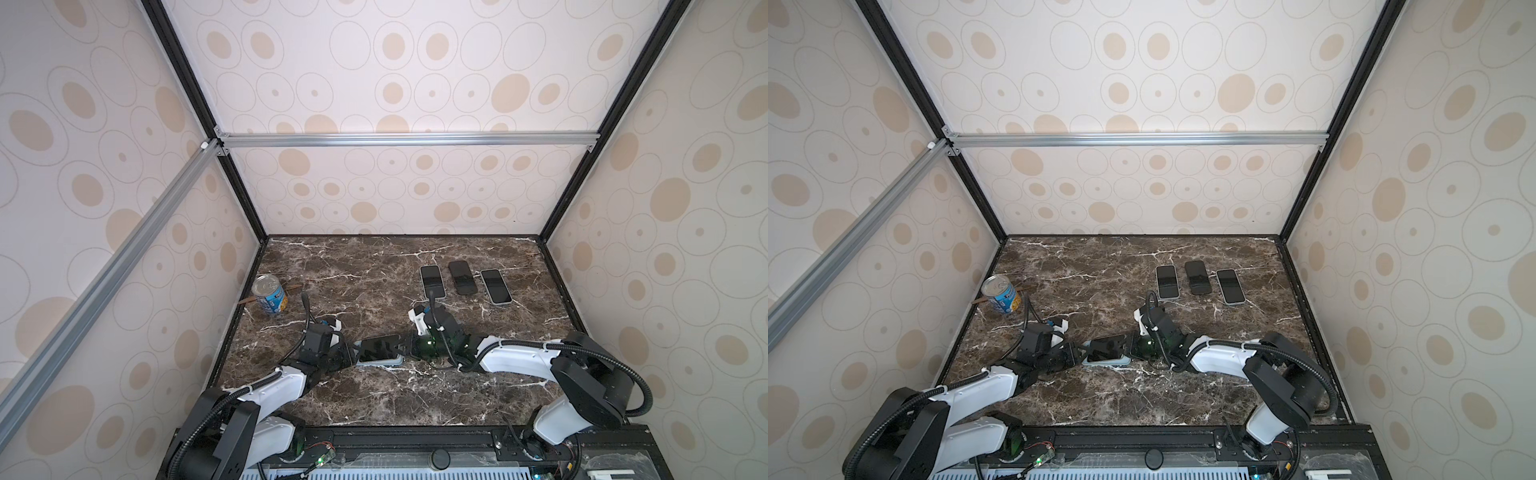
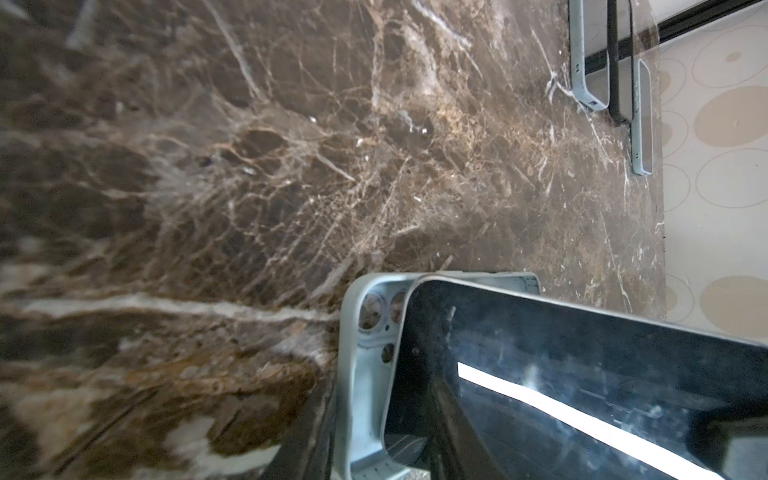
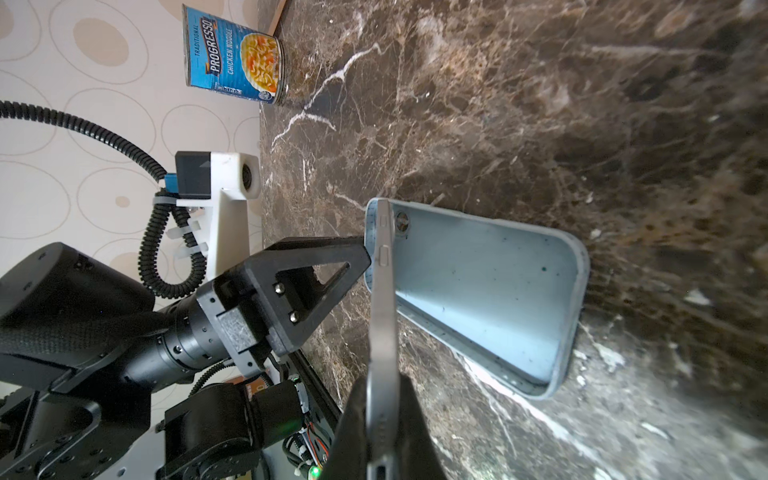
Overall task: Put the phone into the phone case
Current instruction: 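Lower the phone toward the case with the right gripper while left holds it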
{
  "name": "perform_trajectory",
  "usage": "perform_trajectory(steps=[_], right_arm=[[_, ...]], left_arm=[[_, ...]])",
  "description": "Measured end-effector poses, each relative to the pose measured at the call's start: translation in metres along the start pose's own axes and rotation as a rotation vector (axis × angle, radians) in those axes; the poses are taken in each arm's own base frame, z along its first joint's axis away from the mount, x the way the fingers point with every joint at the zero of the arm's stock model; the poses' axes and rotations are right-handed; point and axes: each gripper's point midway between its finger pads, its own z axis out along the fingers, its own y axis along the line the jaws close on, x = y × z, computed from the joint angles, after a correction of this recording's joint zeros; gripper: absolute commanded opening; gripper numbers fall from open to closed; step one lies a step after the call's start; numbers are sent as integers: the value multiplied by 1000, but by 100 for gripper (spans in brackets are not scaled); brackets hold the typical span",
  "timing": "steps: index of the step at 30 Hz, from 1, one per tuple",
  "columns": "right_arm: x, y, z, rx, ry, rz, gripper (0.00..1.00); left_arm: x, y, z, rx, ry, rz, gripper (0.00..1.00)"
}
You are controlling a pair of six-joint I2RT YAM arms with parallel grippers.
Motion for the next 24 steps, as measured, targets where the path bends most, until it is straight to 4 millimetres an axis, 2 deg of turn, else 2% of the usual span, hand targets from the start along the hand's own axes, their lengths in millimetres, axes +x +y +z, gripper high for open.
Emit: perform_trajectory(steps=[15,24], right_arm=[[0,-12,4,-46,37,103,0],[-2,-16,14,-83,60,119,0]], left_arm=[[2,-3,1,29,3,-13,37],[0,-3,3,57,-21,-23,36]])
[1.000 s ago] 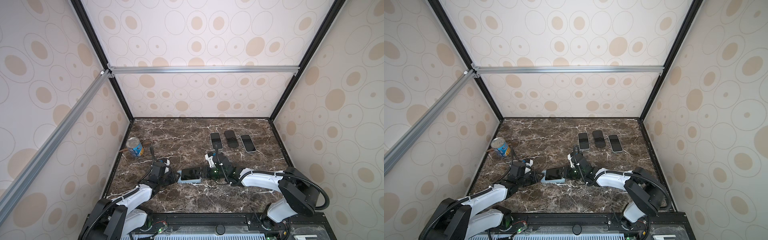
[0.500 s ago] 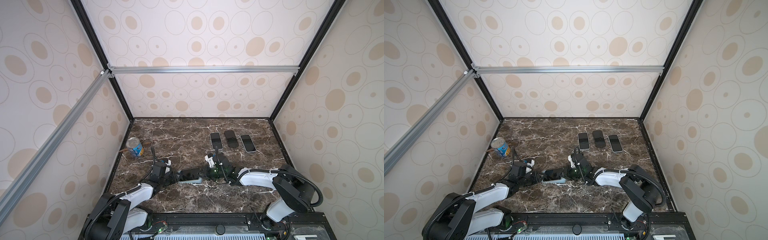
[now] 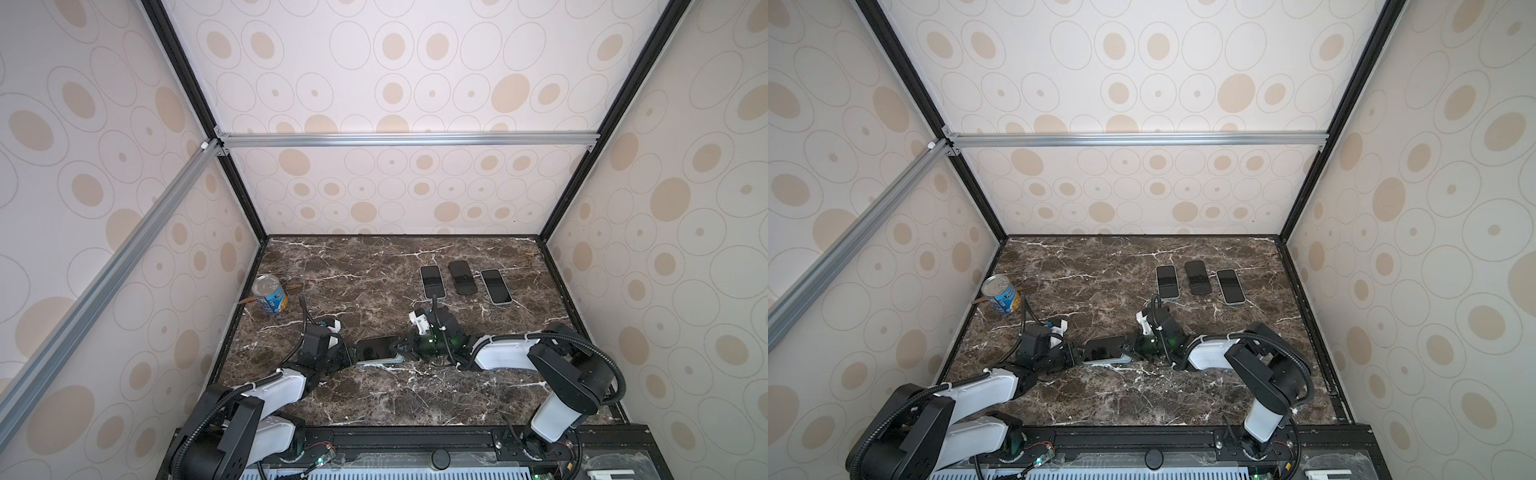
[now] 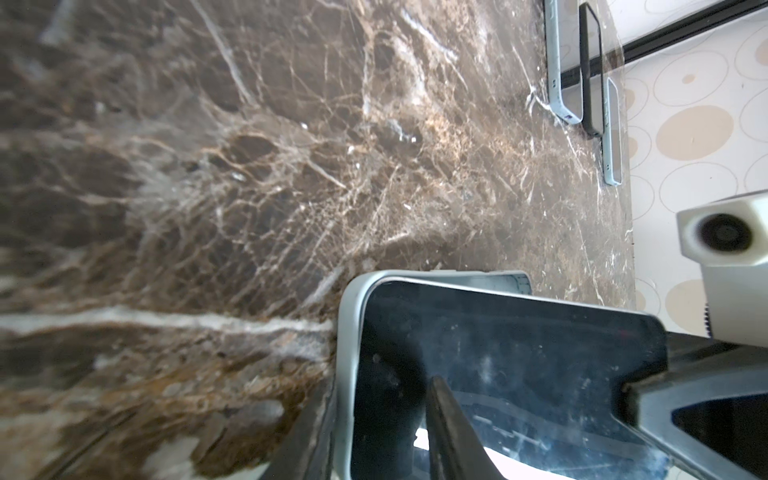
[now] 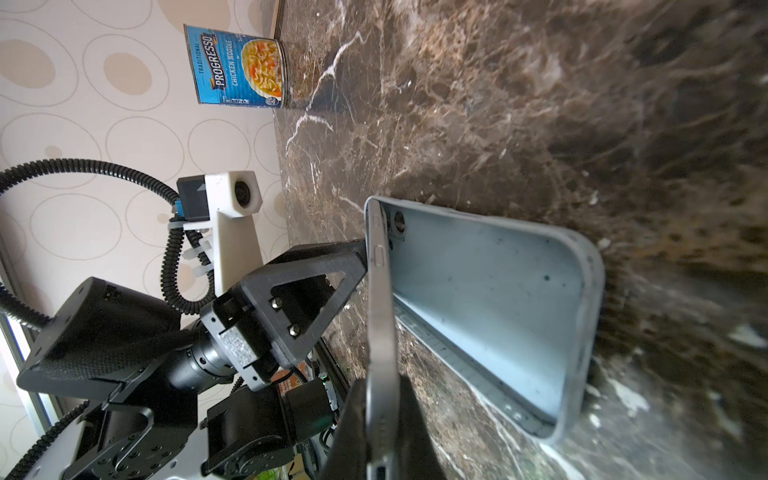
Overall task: Put the phone into the phone case
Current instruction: 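Lower the phone toward the case with the right gripper while left holds it, then press the phone down into the case with the right gripper while left holds the rim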
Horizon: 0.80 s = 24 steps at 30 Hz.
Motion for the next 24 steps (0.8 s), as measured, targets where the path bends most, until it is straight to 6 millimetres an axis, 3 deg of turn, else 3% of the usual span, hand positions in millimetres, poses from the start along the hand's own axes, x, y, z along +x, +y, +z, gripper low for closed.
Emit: perform_trajectory(steps=[13,20,24], right_arm=[[-4,-8,4,-18,38,3,1],[-7,-6,6,13,49,-18,18],[-1,-23,6,108,71,-6,25]], left_arm=[[-2,1,0,-5,-9,-1,36],[-4,4,-1,-23,-22,2,36],[-2,4,-3,-29,-17,3,36]])
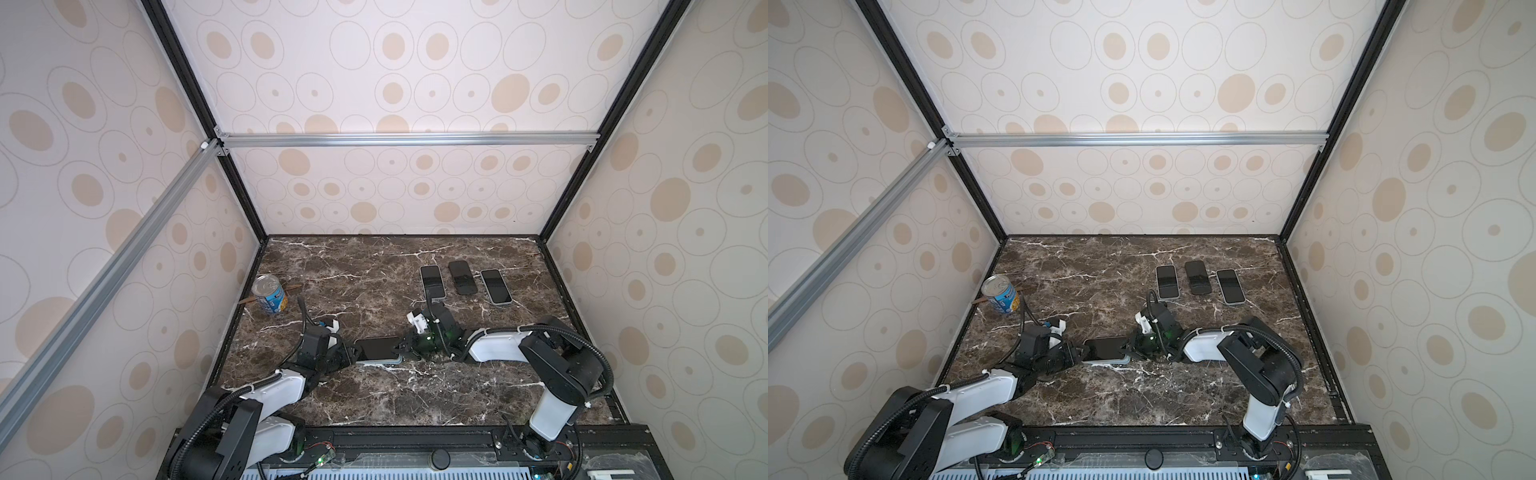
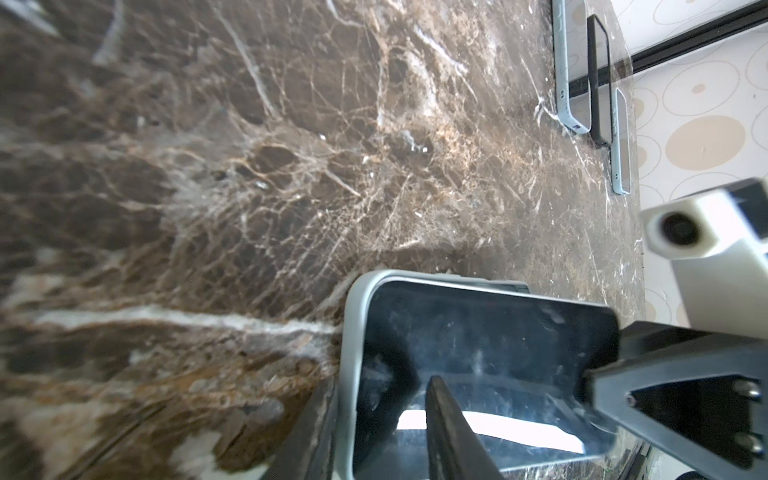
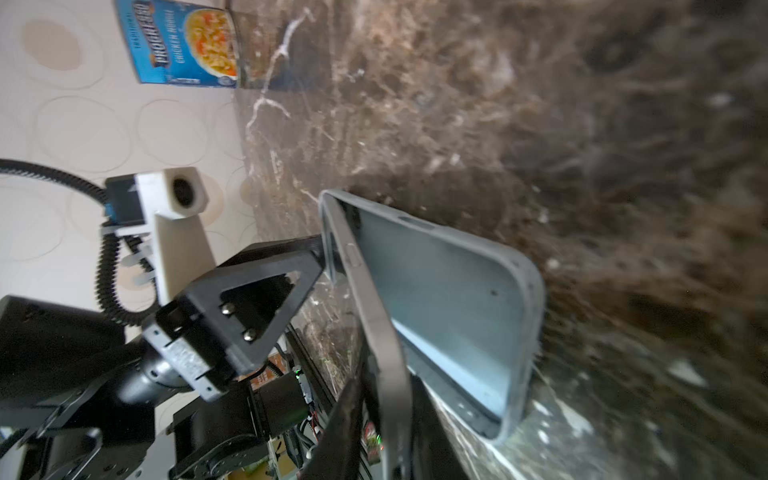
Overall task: Put the phone into the phone case
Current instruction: 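Press the phone down into the case with the right gripper while left holds the rim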
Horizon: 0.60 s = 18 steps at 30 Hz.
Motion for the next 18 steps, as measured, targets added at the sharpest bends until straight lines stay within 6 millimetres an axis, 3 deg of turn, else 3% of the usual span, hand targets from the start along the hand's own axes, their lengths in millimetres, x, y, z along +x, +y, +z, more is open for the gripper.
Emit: perform_trajectory(steps=[5,18], right_arm=[[4,-12,-1,83,22,1,32],[-1,-3,-14,163,25,-75,40]], left_arm=[[1,1,-2,-8,1,-2,36],[3,5,-6,-34,1,-6,36]])
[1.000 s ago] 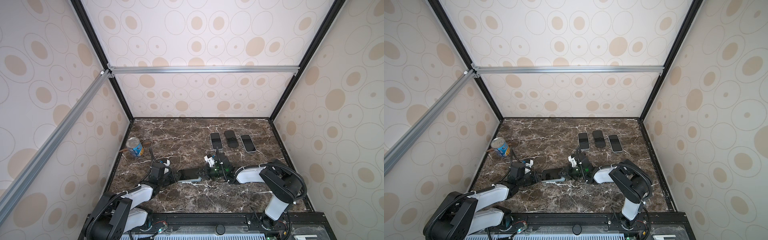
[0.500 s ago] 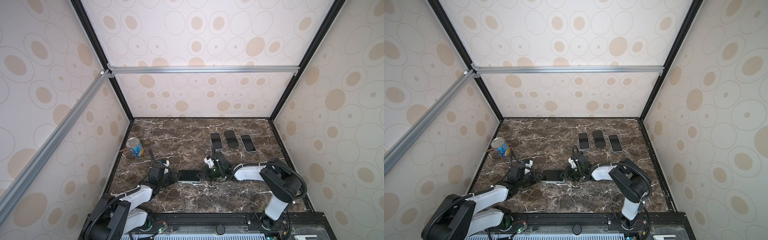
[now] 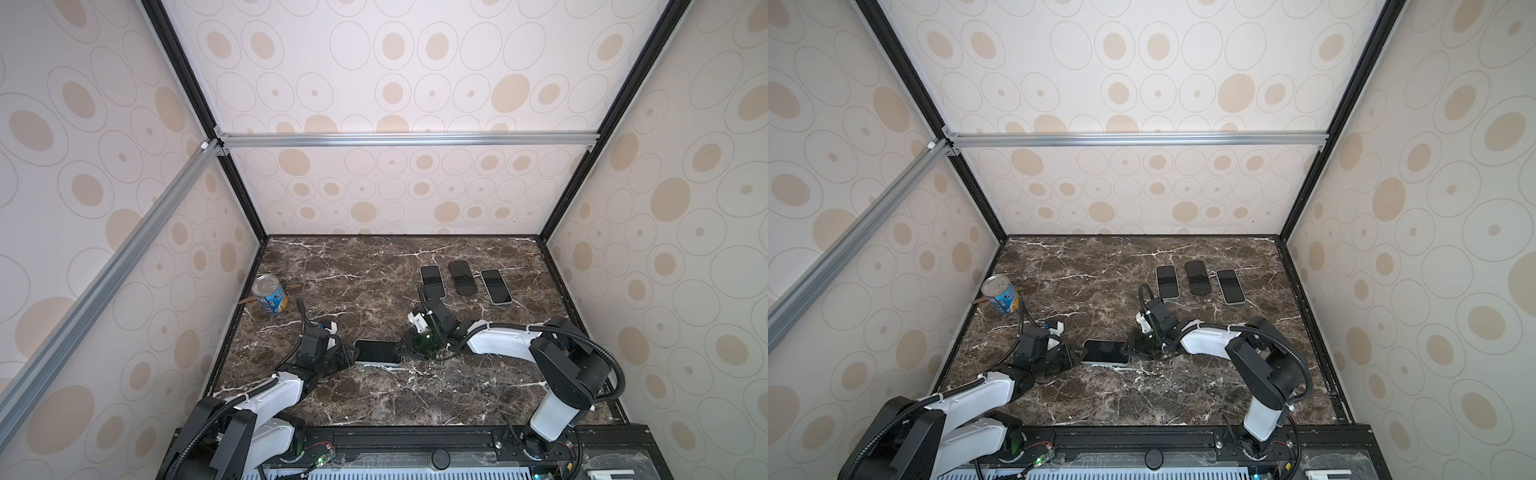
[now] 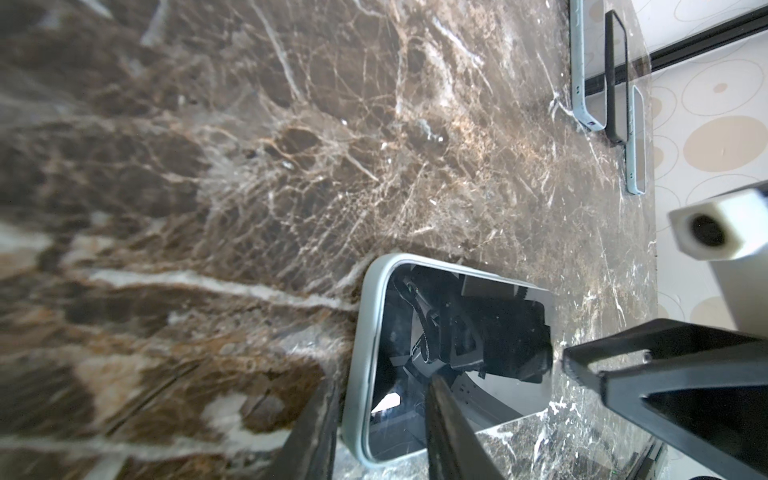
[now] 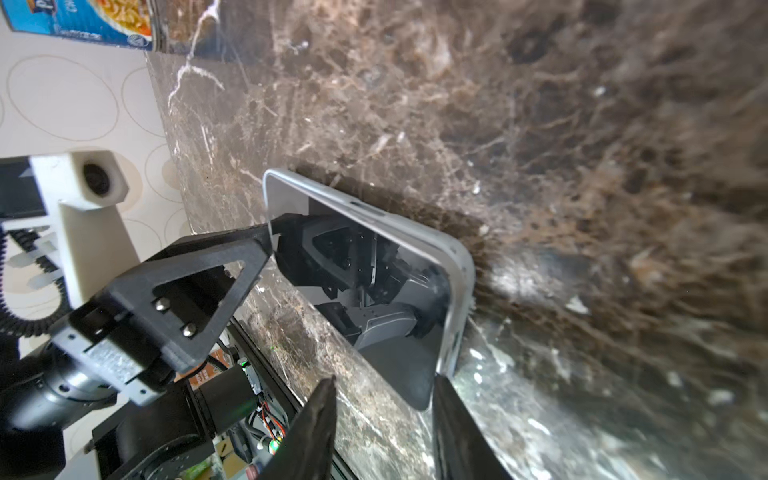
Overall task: Put the phone into the phone case
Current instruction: 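Press the phone down into the case with the right gripper while left holds the rim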
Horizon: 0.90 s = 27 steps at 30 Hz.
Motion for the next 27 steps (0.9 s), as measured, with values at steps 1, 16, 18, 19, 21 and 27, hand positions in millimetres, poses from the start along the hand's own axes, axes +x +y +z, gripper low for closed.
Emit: perform_trajectory(steps=[1,16,18,19,21,27], right_arm=[[-1,2,-3,4,-6,-11,40],[3,-11,-11,87,1,-54,32],[4,-12,-9,92,7,-59,28],[4,-13,-8,96,12,-58,26],[5,-14,-3,103,23,-60,23],[8,-14,8,120,53,-72,17]], left_arm=[[0,1,0,-4,-1,1,36],[1,4,0,-17,0,5,19],[2,6,1,-21,4,2,15],[3,7,1,-23,5,2,15],[3,7,2,-23,5,1,14],[2,5,2,-15,-4,5,10]])
